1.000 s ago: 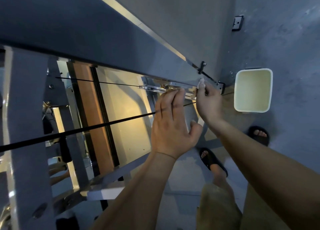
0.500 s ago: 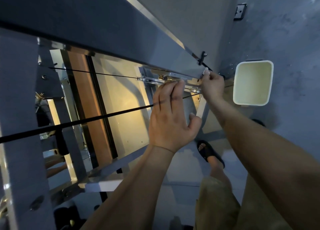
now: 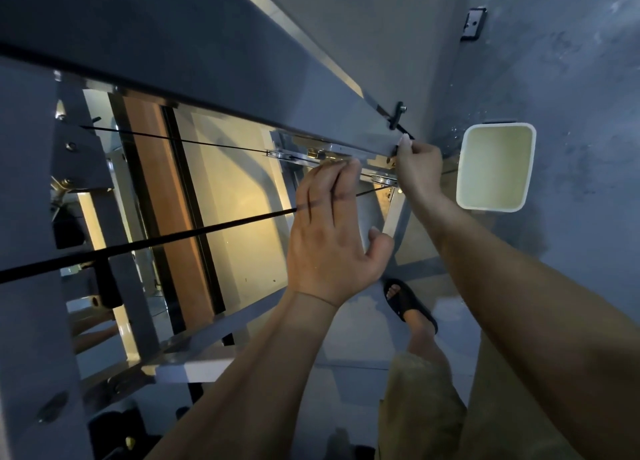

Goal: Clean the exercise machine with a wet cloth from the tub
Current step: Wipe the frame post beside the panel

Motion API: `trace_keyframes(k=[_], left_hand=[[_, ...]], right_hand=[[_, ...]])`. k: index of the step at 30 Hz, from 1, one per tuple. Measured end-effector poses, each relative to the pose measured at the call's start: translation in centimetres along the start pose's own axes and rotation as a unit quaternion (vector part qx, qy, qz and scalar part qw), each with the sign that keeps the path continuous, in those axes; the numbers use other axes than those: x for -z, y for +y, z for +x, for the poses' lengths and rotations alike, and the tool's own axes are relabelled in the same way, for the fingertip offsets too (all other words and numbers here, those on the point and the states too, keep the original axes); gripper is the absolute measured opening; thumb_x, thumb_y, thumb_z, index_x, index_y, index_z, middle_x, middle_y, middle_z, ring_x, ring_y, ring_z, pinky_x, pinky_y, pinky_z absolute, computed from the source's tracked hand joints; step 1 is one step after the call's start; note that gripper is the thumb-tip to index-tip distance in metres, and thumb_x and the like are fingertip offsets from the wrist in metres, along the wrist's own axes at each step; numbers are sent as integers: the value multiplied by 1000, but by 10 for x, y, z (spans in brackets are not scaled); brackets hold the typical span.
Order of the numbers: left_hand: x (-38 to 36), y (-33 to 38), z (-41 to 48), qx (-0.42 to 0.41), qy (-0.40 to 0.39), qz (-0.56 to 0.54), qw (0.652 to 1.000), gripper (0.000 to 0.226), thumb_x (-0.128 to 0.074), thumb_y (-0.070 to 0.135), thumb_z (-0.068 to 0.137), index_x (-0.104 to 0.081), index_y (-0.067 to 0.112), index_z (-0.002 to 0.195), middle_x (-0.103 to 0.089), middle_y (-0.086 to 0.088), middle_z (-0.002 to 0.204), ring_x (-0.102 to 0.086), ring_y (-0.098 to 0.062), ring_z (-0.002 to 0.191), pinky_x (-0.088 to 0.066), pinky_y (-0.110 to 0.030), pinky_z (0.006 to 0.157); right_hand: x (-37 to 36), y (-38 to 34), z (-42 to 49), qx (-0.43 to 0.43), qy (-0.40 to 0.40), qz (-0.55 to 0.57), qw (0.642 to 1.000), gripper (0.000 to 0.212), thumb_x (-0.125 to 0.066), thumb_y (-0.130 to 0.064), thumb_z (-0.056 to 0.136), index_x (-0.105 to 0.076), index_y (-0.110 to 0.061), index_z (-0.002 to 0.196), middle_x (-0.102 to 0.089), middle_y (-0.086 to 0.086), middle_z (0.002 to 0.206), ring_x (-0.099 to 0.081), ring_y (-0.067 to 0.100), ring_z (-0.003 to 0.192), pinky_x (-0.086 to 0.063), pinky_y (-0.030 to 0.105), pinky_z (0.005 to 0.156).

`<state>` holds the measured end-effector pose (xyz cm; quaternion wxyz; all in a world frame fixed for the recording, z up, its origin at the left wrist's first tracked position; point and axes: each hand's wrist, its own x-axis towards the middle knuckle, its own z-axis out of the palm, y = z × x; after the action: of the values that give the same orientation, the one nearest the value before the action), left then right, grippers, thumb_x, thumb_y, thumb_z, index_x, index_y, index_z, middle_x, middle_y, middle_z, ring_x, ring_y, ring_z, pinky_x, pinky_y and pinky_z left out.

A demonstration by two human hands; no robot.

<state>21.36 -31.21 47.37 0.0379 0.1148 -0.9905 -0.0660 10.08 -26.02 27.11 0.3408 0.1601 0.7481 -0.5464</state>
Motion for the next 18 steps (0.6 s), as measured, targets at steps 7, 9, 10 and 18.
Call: trace_keyframes(k=[7, 9, 10, 18], left_hand=[[-1, -1, 0, -4, 0, 1, 1000, 77, -69, 25, 72, -51, -9, 138, -37, -11, 136, -41, -33, 129, -37, -37, 115], [-1, -1, 0, -1, -2, 2, 1000, 77, -69, 25, 72, -52, -9, 138, -38, -12, 136, -42, -33, 129, -37, -38, 115], [-1, -1, 0, -1, -2, 3, 1000, 77, -69, 26, 72, -52, -9, 139, -38, -12, 136, -42, -34, 129, -37, -38, 115], [2, 4, -1, -6, -6, 24, 1000, 79, -69, 27, 71, -48, -6, 140, -35, -9, 137, -40, -35, 128, -42, -49, 110]], right_hand=[[-6, 1, 13, -56, 10, -1, 998, 41, -40, -40, 109, -63, -18, 83, -61, -4, 75, -64, 19, 81, -42, 28, 71], [0, 0, 12, -52, -19, -16, 998, 43, -40, -40, 109, -66, -15, 86, -63, 2, 80, -67, 28, 88, -43, 30, 71], [3, -2, 2, -27, -33, -10, 999, 46, -39, -40, 109, -66, -11, 85, -64, 4, 79, -67, 26, 85, -43, 30, 70], [64, -18, -58, 105, -178, -17, 978, 50, -48, -53, 103, -70, -13, 84, -70, 9, 80, -66, 21, 76, -54, 42, 79]])
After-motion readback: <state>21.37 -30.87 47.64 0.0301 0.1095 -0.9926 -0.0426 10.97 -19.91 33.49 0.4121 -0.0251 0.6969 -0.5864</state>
